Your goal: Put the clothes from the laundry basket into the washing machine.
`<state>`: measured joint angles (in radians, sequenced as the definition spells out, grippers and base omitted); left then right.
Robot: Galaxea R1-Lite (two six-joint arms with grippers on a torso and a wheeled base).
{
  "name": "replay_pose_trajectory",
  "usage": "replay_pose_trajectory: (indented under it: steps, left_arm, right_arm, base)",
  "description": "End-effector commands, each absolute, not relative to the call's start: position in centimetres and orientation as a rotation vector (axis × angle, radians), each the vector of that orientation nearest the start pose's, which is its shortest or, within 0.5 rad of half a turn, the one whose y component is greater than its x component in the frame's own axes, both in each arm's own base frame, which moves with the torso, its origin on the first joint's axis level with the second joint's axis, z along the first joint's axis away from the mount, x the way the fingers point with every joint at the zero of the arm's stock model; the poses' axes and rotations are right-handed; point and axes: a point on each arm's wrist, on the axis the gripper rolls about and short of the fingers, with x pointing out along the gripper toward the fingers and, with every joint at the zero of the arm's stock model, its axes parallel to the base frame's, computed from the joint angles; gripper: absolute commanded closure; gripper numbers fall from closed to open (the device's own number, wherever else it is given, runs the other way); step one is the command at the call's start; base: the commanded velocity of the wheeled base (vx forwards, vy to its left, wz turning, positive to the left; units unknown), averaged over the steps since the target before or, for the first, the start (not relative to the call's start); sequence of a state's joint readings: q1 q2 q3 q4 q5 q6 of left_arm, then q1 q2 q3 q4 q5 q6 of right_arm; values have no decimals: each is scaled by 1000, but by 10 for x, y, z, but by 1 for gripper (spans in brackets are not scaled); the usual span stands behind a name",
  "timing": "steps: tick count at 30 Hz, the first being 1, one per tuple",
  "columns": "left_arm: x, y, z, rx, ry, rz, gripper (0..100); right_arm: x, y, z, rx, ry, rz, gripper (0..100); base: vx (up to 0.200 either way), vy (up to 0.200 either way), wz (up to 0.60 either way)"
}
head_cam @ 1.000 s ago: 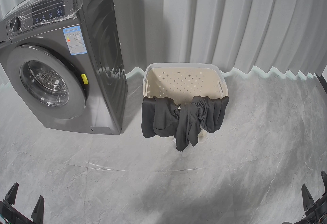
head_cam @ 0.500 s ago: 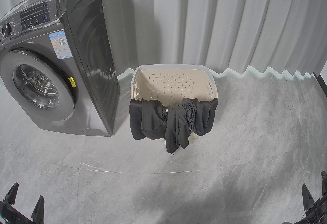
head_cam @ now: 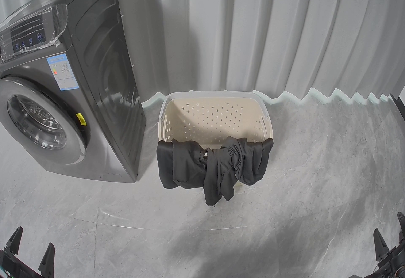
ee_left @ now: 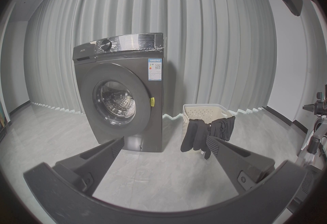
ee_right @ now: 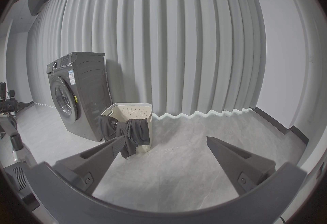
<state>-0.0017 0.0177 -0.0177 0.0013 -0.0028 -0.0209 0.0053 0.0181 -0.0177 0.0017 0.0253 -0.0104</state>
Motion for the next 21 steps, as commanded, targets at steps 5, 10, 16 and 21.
replay_pose_trajectory:
  steps: [5,10,16,21]
  left_arm:
    - [-23,0,76,-25,-1,-5,0]
    - [-23,0,76,-26,-1,-5,0]
    - [-23,0,76,-23,-1,-5,0]
    - [-23,0,76,-21,-1,-5,0]
  right_arm:
    - [-23,0,76,-11,1,32,0]
    - [-23,0,76,-11,1,32,0]
    - [-23,0,76,-11,1,32,0]
    - [-23,0,76,-11,1,32,0]
  base:
    - [0,0,0]
    - [0,-80,0]
    - [0,-200,0]
    - [0,-40,0]
